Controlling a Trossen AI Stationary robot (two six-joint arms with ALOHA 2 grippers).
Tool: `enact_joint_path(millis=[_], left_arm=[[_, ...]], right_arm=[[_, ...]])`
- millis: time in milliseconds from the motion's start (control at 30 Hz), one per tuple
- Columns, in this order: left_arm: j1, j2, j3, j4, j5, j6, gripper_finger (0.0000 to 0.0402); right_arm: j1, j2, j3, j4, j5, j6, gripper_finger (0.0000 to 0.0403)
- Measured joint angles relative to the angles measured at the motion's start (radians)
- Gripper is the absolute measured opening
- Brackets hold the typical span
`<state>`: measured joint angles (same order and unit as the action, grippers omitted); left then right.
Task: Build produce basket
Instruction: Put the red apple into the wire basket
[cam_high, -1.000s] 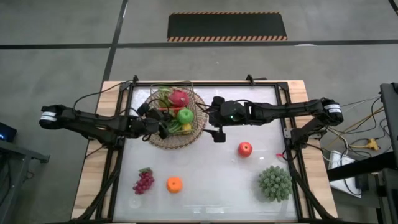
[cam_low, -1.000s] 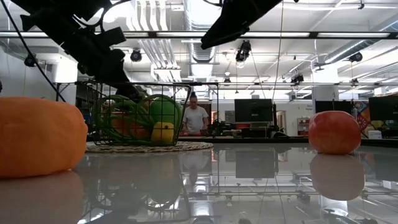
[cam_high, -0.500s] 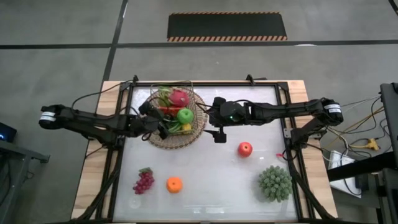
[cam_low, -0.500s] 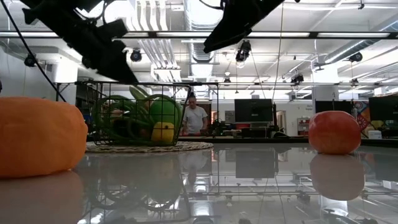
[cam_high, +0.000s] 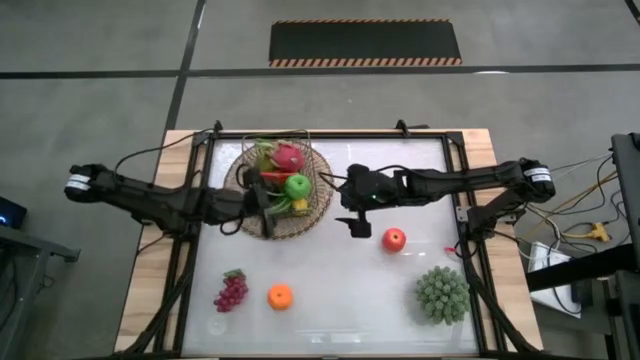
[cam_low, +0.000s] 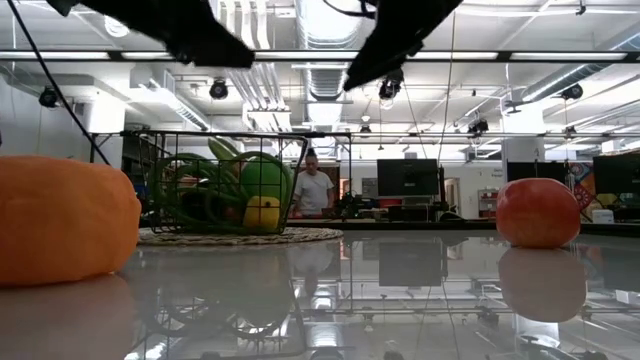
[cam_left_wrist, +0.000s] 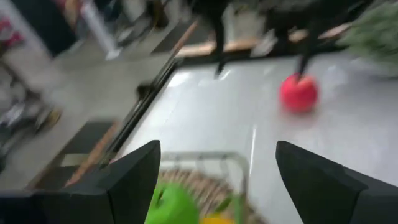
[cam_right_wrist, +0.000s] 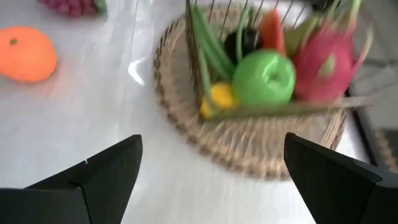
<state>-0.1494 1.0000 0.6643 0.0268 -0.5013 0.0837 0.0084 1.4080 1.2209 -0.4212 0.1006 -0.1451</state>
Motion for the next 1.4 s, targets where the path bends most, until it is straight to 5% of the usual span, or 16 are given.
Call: enact_joint_path(millis=[267, 533, 833, 1133, 1400], left_arm=[[-0.08, -0.002, -0.001, 0.174, 0.034, 0.184, 0.0299], [-0.082, -0.002, -0.001, 0.198, 0.034, 0.195, 0.0299], [-0.082, -0.002, -0.003, 0.198, 0.033, 0.212, 0.0299], [-0.082, -0.002, -0.007, 0.198, 0.033, 0.219, 0.0299], [-0.082, -0.002, -0.016, 0.196, 0.022, 0.249, 0.0299]], right_arm=[[0.055, -0.005, 0.0, -0.293, 0.001, 0.282, 0.0373], [0.162, -0.002, -0.039, -0.705, -0.007, 0.56, 0.0373], [0.205, -0.005, -0.174, -0.68, -0.05, 0.617, 0.0373], [0.201, -0.005, -0.32, -0.439, -0.041, 0.584, 0.0371], [0.201, -0.006, -0.319, -0.403, -0.041, 0.591, 0.0297]])
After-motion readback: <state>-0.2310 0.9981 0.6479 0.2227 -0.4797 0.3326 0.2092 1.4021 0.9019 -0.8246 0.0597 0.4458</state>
